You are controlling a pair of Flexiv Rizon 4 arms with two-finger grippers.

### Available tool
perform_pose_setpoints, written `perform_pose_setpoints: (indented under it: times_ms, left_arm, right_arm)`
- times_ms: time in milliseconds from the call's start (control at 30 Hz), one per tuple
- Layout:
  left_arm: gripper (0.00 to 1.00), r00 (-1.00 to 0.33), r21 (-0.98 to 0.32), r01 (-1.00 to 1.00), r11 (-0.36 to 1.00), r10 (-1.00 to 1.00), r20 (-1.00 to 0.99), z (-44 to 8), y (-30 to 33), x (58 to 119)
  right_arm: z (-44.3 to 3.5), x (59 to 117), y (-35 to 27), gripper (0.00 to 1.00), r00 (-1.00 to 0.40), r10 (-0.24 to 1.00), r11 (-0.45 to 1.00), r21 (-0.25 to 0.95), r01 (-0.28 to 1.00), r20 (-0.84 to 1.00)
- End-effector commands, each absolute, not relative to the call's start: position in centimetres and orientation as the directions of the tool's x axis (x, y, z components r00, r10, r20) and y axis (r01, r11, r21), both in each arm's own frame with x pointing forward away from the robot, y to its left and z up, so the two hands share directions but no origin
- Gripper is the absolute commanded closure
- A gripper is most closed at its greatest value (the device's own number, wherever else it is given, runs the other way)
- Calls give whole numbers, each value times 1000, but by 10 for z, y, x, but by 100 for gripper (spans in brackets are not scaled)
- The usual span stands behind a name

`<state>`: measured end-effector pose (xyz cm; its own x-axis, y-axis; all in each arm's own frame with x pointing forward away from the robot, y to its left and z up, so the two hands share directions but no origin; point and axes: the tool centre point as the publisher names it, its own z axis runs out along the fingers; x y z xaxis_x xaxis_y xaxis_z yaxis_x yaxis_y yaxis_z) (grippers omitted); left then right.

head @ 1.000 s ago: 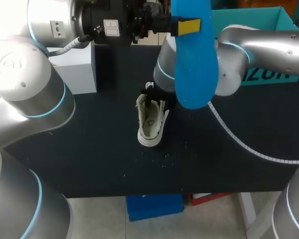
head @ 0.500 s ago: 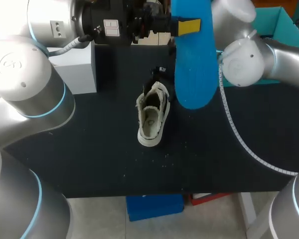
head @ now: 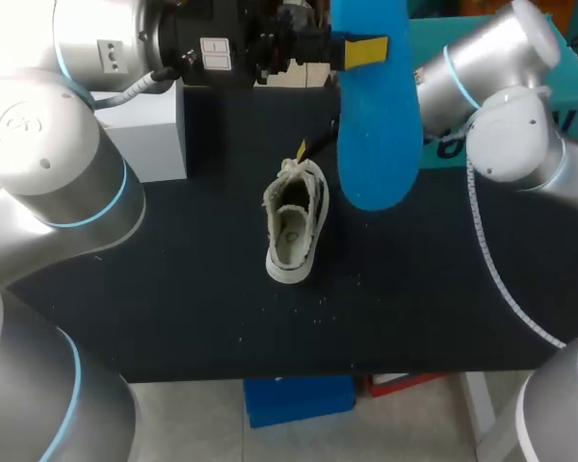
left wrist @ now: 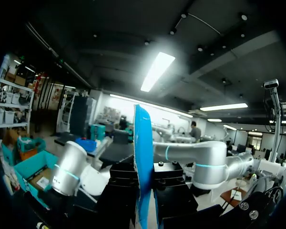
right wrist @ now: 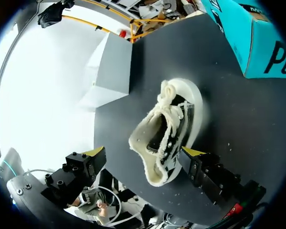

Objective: Take the shoe out of the shoebox, open the shoe tongue, remove and reinsert the insole, then place the shoe into the shoebox

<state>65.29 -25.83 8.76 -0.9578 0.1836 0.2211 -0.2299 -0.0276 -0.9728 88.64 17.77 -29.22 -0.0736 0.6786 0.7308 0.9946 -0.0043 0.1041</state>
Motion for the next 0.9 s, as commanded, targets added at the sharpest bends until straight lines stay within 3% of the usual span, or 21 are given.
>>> perform_pose_setpoints:
  times_ms: [33,700,900]
  left_arm:
    - [100,-958,-973,-230,-26,181,221,88,-259,652]
    - [100,-958,-973,-230,-26,181,221,88,-259,652]
    - [100,-958,-973,-230,-26,181,221,88,-259,652]
  right_arm:
    - [-286,878,167,0,-77,546,-32,113,993,834]
    - [-228,883,151,0,-33,391,-108,82,991,920]
    - [-218,881,147,0,6,279,-115,28,993,960]
